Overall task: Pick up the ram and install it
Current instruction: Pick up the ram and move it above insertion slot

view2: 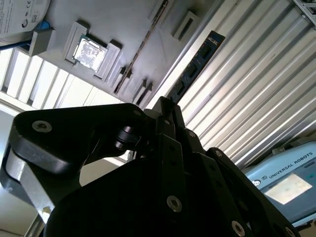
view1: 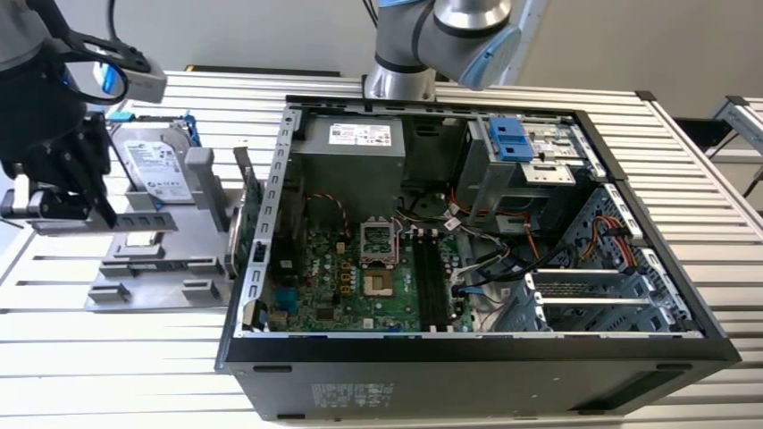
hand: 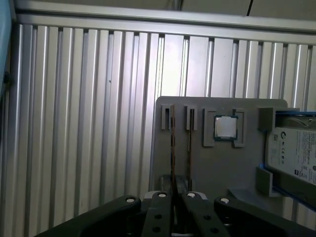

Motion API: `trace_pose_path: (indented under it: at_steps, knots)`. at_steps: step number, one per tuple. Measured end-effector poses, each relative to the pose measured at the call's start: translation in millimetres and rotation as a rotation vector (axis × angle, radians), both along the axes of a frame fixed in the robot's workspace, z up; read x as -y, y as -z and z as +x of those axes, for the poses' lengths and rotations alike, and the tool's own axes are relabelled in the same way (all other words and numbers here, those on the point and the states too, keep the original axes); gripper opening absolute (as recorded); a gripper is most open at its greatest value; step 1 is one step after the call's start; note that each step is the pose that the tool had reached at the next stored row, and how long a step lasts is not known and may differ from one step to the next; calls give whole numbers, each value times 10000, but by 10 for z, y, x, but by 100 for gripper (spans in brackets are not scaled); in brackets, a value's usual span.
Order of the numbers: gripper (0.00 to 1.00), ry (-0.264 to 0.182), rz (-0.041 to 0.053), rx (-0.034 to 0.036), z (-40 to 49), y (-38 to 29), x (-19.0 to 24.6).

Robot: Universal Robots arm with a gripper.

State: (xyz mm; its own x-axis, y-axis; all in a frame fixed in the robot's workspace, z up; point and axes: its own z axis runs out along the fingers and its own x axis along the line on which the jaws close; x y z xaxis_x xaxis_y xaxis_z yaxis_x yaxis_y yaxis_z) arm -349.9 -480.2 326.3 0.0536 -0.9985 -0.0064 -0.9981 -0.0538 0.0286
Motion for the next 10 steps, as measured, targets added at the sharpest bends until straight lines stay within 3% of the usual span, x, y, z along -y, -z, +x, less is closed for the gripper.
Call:
trace_pose_path:
  at_steps: [10]
  knots:
    - [0,0,0,1,0,-94,0]
